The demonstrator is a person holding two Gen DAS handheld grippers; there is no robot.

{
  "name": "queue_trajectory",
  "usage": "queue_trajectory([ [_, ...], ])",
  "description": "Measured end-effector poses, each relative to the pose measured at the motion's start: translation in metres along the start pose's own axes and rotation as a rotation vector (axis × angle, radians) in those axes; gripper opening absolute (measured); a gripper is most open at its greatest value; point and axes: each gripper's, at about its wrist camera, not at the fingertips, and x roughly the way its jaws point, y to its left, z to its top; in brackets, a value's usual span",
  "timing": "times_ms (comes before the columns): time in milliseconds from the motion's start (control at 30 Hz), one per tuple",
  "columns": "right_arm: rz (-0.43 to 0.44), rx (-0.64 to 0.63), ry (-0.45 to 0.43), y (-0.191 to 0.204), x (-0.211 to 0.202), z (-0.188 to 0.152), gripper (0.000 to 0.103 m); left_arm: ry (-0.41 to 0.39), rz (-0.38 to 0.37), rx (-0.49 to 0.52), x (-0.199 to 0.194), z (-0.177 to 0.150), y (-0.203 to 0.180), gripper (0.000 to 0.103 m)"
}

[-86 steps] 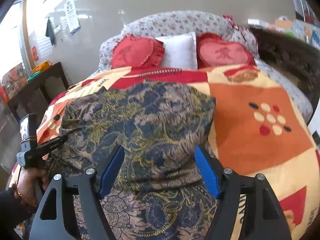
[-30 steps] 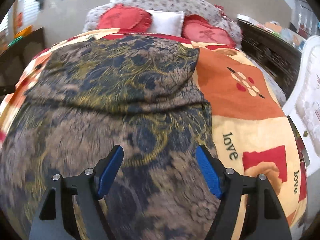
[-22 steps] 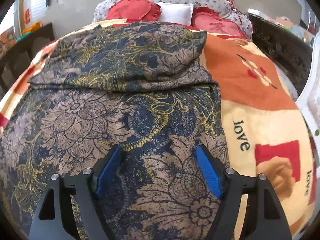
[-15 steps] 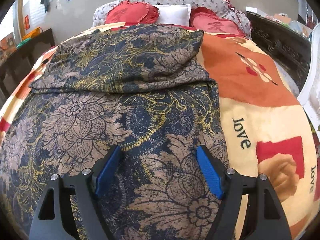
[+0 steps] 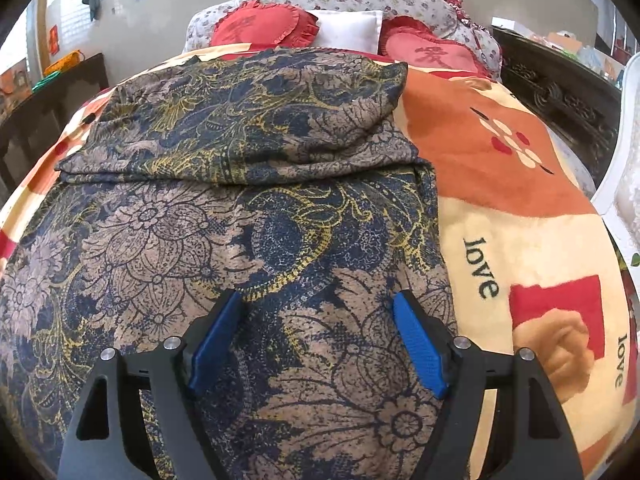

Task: Fold small clothes
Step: 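Lift the garment edge with the left tool and fold it over the body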

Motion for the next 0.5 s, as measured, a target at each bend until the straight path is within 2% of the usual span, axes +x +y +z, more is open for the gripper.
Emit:
queue_trajectory([
  [133, 0.001, 0.001, 0.000, 0.000, 0.000, -0.001, 0.089, 0.010, 0.031, 0.010, -0.002, -0.002, -0.001, 0.005],
  [333, 0.001, 0.016, 0.014, -0.004, -0.006, 0.000, 0.088, 0.013, 0.068, 0.043, -0.002, -0.001, -0.007, 0.004],
  [400, 0.032, 0.007, 0.010, -0.013, -0.029, 0.000, 0.076, 0.012, 0.067, 0.060, -0.004, -0.001, -0.010, 0.004],
  [500, 0.095, -0.031, -0.027, -0.037, -0.084, -0.015, 0.076, 0.030, 0.077, 0.097, 0.000, -0.002, -0.016, 0.005],
])
